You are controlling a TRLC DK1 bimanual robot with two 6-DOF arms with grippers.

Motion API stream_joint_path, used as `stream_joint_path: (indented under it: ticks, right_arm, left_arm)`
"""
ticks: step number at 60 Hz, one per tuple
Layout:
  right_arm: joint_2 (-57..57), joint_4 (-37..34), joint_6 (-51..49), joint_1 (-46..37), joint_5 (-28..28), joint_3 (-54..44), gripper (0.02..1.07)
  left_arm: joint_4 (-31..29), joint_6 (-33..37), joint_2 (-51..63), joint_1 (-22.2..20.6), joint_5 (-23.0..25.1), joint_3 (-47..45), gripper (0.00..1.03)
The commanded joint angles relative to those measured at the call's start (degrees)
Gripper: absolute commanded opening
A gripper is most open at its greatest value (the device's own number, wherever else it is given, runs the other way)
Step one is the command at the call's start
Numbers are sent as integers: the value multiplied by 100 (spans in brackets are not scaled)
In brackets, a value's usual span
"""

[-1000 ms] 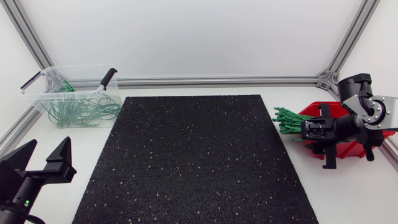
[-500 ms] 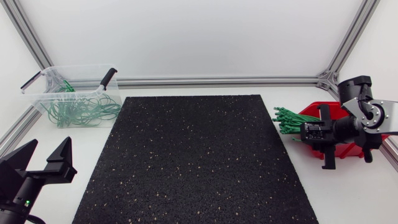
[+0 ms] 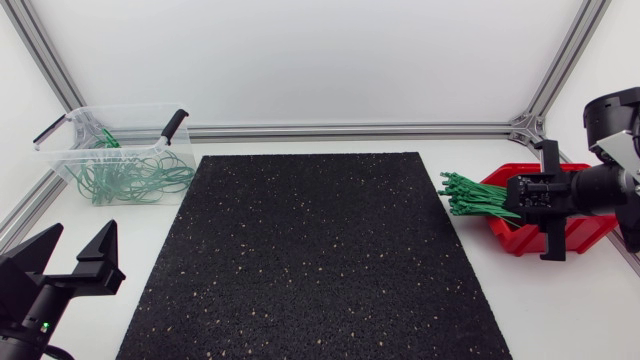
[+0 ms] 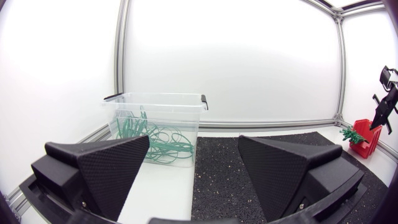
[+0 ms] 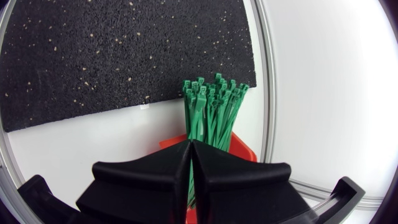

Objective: Take a green cable tie from the red box, thread the tail through the head to close it, then place it in the transparent bin on the left.

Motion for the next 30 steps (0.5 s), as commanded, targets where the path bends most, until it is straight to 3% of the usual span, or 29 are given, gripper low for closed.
stream_joint_path:
  ticks: [1,12,30]
  right_arm:
    - [-196,-373,190,43,-176,469,8]
    - [-512,-970,542,95,-773,1032,8]
    - [-1092,-1454,1746,1036,-809,1603,8]
  left_arm:
    - [-128,-24,-54,-20,16,-217,100]
    - [-128,-33,-54,6,7,-217,100]
    - [109,2,-63,33,-107,-182,100]
